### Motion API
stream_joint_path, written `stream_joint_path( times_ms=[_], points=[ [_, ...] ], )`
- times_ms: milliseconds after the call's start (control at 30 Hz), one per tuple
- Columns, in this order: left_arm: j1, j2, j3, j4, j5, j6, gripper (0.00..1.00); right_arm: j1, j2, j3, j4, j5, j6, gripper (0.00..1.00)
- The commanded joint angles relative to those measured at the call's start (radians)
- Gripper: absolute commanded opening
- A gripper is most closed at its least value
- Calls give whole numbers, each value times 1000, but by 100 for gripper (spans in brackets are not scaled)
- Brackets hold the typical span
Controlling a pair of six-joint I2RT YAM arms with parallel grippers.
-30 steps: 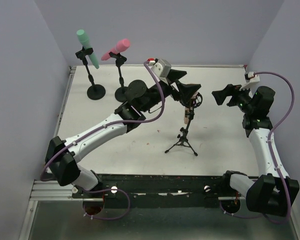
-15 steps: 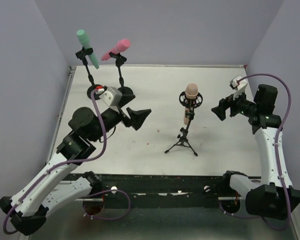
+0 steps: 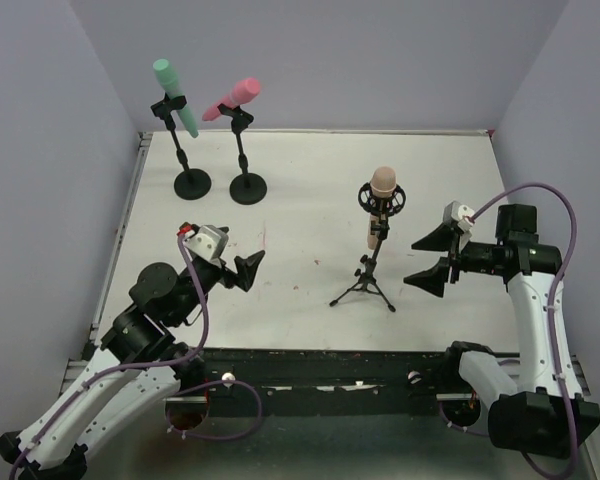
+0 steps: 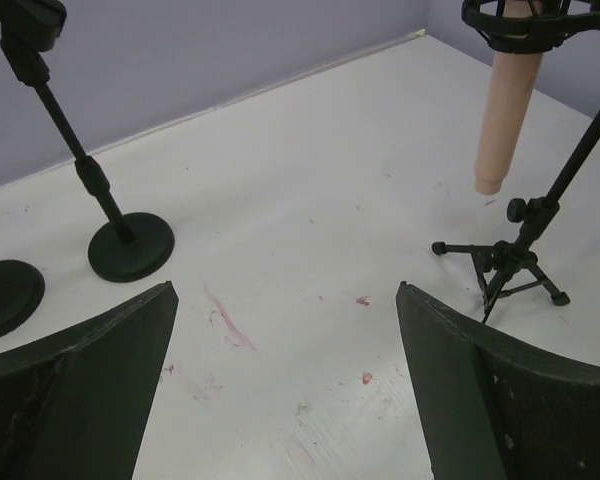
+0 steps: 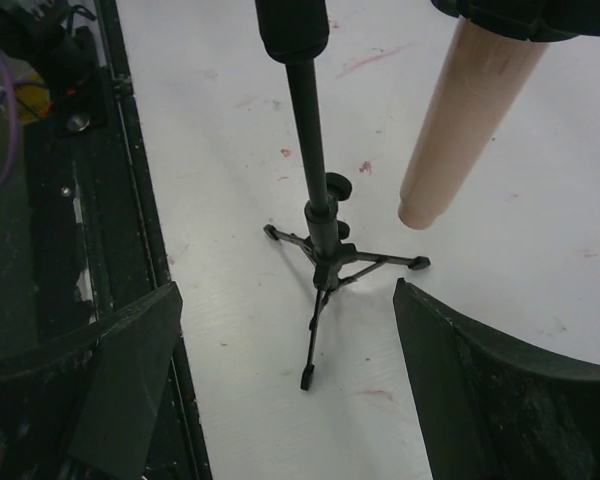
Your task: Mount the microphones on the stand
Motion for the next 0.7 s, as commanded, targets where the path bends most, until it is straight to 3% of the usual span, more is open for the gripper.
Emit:
stream_joint_path(
  times_ms=[0,200,400,667],
  points=[
    [6,-44,-16,37,-82,34,98,26,11,-43,27,-169,-12,94],
    [10,-41,-25,49,-82,34,98,78,75,-17,120,-200,21,93],
    [10,-50,-41,68,-85,60,98,182,126,-33,387,-130,236,90],
    [13,-64,-47,72,-92,68,98,319,140,-50,587,-44,426,86]
  ],
)
